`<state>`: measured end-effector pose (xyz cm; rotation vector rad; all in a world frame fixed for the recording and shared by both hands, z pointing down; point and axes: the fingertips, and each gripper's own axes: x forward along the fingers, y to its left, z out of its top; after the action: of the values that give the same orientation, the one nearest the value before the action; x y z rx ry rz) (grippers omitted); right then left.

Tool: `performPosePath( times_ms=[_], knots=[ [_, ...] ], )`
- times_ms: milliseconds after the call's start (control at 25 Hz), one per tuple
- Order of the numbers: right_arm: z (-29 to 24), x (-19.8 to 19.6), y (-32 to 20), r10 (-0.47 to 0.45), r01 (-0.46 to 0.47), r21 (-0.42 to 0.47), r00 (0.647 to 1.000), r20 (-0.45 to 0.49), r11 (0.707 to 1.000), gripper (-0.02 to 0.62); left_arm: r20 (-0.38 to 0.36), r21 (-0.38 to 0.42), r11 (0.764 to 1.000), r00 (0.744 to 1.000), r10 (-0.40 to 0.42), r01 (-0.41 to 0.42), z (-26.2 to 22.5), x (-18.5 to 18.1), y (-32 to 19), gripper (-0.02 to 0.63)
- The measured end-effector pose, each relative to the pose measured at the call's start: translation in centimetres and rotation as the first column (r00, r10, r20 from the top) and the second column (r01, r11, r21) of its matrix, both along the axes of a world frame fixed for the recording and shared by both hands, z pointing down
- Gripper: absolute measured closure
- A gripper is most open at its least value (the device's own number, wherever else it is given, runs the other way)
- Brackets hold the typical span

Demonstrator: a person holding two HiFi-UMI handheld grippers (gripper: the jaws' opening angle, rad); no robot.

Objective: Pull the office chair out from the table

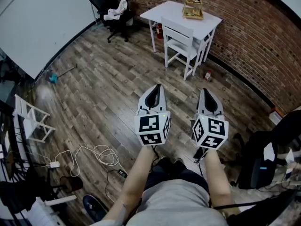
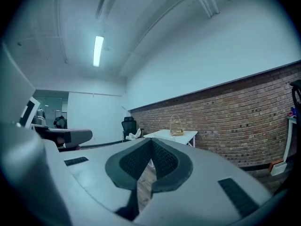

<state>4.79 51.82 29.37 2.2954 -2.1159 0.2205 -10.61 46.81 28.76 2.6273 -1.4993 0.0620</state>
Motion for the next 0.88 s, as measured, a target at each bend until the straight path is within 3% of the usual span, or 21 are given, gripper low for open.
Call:
performPosePath(
  times_ms=[400, 880],
  knots=[
    [0.5, -1.5, -0.9, -0.032, 0.032, 0.004, 0.999, 0.013, 0.999, 0.581, 0.000, -0.022, 1.000, 1.000, -0.003, 0.003, 1.0, -1.4, -0.9, 0.591],
    [2.8, -3.8, -3.7, 0.005, -0.003, -0.034, 0.999, 0.054, 0.999, 0.582, 0.023, -0.055, 0.998, 1.000, 0.000, 0.001, 3.4, -5.8, -4.3, 0.591]
  ],
)
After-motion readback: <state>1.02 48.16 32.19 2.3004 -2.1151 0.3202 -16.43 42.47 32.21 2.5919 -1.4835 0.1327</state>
